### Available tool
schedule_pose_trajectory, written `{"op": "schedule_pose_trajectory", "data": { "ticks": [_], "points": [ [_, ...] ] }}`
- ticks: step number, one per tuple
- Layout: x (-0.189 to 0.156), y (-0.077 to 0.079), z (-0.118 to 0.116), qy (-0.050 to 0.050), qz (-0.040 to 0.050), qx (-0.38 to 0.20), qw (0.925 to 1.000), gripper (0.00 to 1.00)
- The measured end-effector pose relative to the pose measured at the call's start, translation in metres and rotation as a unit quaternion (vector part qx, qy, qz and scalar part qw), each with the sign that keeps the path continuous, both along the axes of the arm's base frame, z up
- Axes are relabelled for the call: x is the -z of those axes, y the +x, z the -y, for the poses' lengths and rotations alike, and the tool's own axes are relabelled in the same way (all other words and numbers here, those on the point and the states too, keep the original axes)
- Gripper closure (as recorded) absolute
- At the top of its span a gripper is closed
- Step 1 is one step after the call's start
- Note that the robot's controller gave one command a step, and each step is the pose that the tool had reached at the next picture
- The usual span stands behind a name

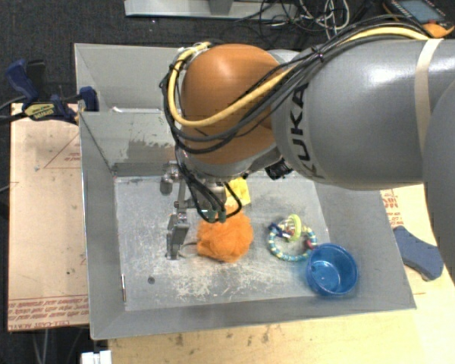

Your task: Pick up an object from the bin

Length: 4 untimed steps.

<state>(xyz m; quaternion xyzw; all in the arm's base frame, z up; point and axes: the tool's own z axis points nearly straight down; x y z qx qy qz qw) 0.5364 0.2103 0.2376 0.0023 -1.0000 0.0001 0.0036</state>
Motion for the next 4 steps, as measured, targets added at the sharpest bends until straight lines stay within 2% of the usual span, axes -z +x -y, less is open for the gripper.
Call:
{"op": "schedule_pose_trajectory", "data": {
  "ticks": [1, 2, 3, 4],
  "points": [
    [-0.005, 0.002, 0.001, 0.001, 0.0038, 0.002, 1.0, 0.0],
    [0.034, 0.011, 0.02, 0.001, 0.0057, -0.055, 0.9985, 0.0],
    [0.062, 0.025, 0.066, 0.002, 0.0041, -0.206, 0.9786, 0.0],
    [0.083, 0.034, 0.104, 0.002, 0.0042, -0.262, 0.9651, 0.0]
  ]
}}
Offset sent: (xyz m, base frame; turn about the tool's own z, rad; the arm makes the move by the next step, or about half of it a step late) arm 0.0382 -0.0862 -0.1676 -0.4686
